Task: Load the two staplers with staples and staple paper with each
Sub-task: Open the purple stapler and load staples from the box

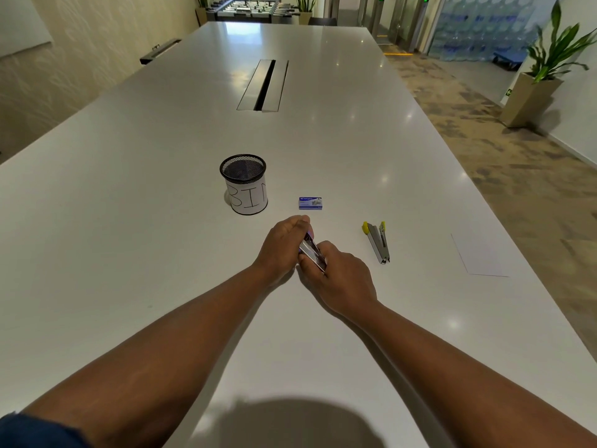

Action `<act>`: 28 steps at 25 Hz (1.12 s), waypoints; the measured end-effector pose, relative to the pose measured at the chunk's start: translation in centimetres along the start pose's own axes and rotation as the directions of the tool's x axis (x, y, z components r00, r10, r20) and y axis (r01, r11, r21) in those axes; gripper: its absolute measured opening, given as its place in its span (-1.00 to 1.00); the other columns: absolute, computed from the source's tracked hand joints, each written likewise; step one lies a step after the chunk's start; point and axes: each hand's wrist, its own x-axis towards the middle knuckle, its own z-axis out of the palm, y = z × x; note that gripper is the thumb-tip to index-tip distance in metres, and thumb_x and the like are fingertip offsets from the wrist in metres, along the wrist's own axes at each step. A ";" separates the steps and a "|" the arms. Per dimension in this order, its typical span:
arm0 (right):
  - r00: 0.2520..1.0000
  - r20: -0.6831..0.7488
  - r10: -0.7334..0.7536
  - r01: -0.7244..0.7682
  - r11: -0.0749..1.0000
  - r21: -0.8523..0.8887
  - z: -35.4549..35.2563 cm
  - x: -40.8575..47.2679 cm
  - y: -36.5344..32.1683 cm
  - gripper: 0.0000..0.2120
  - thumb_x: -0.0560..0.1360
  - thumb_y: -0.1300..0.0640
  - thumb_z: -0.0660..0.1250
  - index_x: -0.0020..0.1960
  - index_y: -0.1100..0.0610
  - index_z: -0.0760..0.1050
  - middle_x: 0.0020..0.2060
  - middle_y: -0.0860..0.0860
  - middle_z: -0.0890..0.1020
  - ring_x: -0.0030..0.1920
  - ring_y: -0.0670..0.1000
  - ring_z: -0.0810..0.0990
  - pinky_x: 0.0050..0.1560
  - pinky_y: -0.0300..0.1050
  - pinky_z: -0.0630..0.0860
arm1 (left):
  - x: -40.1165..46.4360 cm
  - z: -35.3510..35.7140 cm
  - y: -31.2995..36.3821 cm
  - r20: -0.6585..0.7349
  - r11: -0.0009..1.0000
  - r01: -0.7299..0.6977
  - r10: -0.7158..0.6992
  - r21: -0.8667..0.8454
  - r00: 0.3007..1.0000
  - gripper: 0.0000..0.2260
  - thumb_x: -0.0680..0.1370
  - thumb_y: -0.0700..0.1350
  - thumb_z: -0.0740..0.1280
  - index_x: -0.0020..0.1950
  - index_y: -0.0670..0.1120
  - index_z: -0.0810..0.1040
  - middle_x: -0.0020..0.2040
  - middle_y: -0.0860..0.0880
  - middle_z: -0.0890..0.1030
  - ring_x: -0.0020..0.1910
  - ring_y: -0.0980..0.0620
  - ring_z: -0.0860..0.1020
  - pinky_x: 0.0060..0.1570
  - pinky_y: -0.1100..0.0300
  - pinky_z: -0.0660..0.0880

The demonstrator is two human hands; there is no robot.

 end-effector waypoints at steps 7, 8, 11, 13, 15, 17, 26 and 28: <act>0.999 -0.035 0.018 -0.016 0.998 0.055 0.0 -0.1 0.3 -0.62 0.57 -0.31 0.05 0.00 -0.01 0.37 -0.36 -0.06 0.57 -0.41 -0.03 0.50 -0.42 -0.07 0.37 | -0.1 -0.2 0.2 -0.018 0.996 0.064 -0.065 -0.069 0.998 -0.52 0.73 0.08 0.09 0.00 -0.28 0.56 -0.24 -0.11 0.62 -0.27 0.01 0.60 -0.18 0.15 0.54; 0.999 -0.040 0.011 -0.009 0.999 0.052 0.1 -0.1 0.3 -0.61 0.57 -0.33 0.03 0.00 -0.02 0.36 -0.37 -0.07 0.55 -0.41 -0.05 0.49 -0.44 -0.09 0.33 | -0.2 -0.2 0.2 -0.016 0.997 0.061 -0.062 -0.050 0.998 -0.49 0.72 0.11 0.07 0.01 -0.30 0.56 -0.23 -0.12 0.62 -0.25 -0.02 0.61 -0.14 0.11 0.54; 0.998 -0.057 0.002 0.001 0.999 0.042 0.1 -0.2 0.4 -0.58 0.55 -0.37 -0.02 -0.02 -0.04 0.33 -0.42 -0.09 0.50 -0.42 -0.06 0.48 -0.44 -0.10 0.27 | -0.2 -0.1 0.3 -0.017 0.999 0.043 -0.043 -0.001 0.999 -0.41 0.72 0.17 0.01 0.01 -0.30 0.59 -0.27 -0.10 0.64 -0.23 -0.04 0.61 -0.10 0.08 0.53; 0.998 -0.064 -0.004 0.007 0.999 0.048 0.2 -0.1 0.5 -0.57 0.55 -0.38 -0.03 0.01 -0.04 0.33 -0.40 -0.09 0.51 -0.41 -0.06 0.48 -0.44 -0.09 0.30 | -0.3 -0.1 0.4 -0.018 0.999 0.039 -0.039 -0.010 0.999 -0.40 0.72 0.16 -0.01 0.01 -0.30 0.59 -0.36 -0.01 0.63 -0.31 0.04 0.60 -0.19 0.19 0.51; 0.997 -0.075 -0.011 0.016 0.998 0.062 0.2 -0.1 0.5 -0.55 0.55 -0.39 -0.02 0.07 -0.04 0.34 -0.35 -0.10 0.55 -0.40 -0.07 0.50 -0.42 -0.09 0.35 | -0.5 -0.1 0.6 -0.017 0.998 0.043 -0.044 -0.053 0.999 -0.42 0.73 0.13 -0.01 0.00 -0.32 0.56 -0.42 0.03 0.60 -0.42 0.14 0.56 -0.32 0.32 0.47; 0.996 -0.094 -0.002 0.011 0.996 0.090 0.1 -0.1 0.6 -0.58 0.57 -0.36 0.02 0.12 -0.04 0.34 -0.34 -0.11 0.55 -0.38 -0.07 0.51 -0.40 -0.07 0.39 | -0.6 0.0 0.7 -0.013 0.996 0.032 -0.033 -0.078 0.999 -0.44 0.74 0.09 -0.01 -0.05 -0.33 0.55 -0.44 0.02 0.56 -0.48 0.14 0.48 -0.39 0.33 0.39; 0.983 -0.142 0.116 -0.071 0.954 0.290 0.1 0.1 0.5 -0.76 0.58 -0.19 0.20 0.16 -0.10 0.31 -0.27 -0.17 0.52 -0.31 -0.14 0.51 -0.34 -0.19 0.33 | -0.6 0.2 0.8 -0.004 0.998 0.005 -0.006 -0.067 1.000 -0.56 0.64 0.14 0.22 -0.19 -0.21 0.50 -0.35 -0.17 0.38 -0.39 -0.01 0.31 -0.30 0.10 0.28; 0.982 -0.142 0.124 -0.074 0.948 0.311 0.0 0.2 0.5 -0.74 0.58 -0.16 0.24 0.19 -0.08 0.33 -0.18 -0.15 0.56 -0.26 -0.10 0.54 -0.29 -0.13 0.42 | -0.6 0.2 0.7 -0.005 1.000 -0.009 0.009 -0.025 1.000 -0.58 0.68 0.10 0.21 -0.26 -0.13 0.54 -0.39 -0.12 0.41 -0.40 0.03 0.33 -0.30 0.14 0.33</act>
